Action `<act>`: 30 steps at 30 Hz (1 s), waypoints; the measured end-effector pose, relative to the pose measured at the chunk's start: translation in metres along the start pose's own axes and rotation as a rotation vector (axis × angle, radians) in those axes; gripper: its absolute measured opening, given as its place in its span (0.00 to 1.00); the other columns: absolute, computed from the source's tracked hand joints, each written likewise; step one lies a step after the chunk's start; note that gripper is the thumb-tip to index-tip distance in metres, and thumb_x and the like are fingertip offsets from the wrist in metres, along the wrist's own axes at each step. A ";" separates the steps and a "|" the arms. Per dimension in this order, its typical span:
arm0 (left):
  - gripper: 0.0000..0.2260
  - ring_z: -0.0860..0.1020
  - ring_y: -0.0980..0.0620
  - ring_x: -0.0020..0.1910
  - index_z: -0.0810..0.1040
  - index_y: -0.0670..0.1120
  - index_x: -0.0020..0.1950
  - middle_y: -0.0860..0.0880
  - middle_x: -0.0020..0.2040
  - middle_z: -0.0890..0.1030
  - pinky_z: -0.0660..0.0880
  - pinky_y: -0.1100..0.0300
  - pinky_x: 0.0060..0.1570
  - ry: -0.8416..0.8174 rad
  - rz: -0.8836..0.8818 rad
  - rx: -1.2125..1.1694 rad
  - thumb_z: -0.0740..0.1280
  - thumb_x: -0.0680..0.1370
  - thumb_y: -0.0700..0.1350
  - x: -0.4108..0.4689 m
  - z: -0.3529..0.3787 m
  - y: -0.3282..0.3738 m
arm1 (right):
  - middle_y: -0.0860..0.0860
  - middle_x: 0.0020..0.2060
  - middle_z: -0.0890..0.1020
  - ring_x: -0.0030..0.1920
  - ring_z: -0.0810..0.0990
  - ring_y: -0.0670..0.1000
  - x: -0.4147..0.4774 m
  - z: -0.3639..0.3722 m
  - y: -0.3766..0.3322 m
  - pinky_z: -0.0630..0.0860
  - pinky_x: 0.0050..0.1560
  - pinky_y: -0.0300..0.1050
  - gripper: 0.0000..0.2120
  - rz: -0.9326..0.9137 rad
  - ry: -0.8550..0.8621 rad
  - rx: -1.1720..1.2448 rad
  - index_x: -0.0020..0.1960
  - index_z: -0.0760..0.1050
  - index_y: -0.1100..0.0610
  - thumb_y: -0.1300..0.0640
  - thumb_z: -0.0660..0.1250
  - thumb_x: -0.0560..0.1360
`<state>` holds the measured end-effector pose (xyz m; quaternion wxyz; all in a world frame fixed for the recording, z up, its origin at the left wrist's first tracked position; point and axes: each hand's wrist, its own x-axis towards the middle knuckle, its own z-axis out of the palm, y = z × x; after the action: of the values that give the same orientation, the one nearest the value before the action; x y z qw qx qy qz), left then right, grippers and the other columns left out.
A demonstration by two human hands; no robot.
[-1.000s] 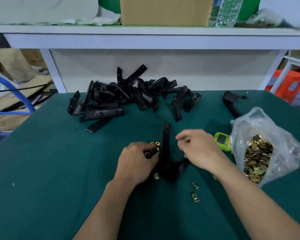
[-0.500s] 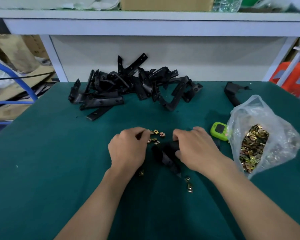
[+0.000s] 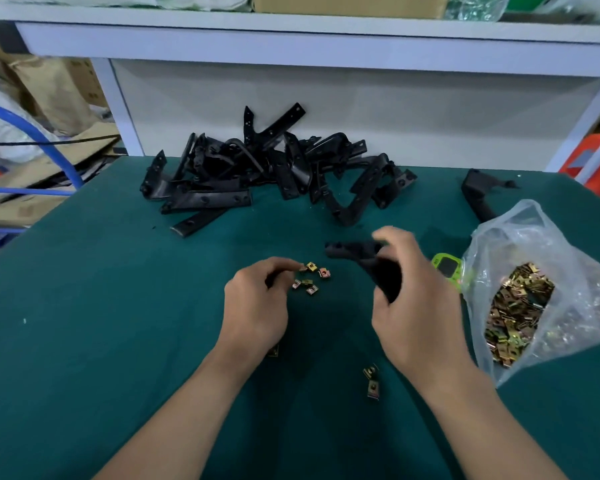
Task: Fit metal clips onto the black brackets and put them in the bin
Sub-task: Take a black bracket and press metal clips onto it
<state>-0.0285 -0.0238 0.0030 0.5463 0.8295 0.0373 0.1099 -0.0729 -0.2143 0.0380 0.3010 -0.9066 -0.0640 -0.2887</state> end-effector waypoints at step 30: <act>0.18 0.79 0.67 0.39 0.84 0.61 0.37 0.60 0.36 0.82 0.70 0.78 0.39 -0.051 0.089 0.062 0.79 0.70 0.36 0.002 0.003 0.000 | 0.47 0.43 0.83 0.44 0.83 0.57 -0.014 0.016 0.011 0.64 0.37 0.51 0.24 0.094 -0.416 -0.468 0.68 0.64 0.45 0.53 0.65 0.73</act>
<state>-0.0256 -0.0255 0.0022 0.5157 0.8494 -0.0102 0.1114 -0.0738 -0.2133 0.0141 0.0780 -0.9928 -0.0140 -0.0898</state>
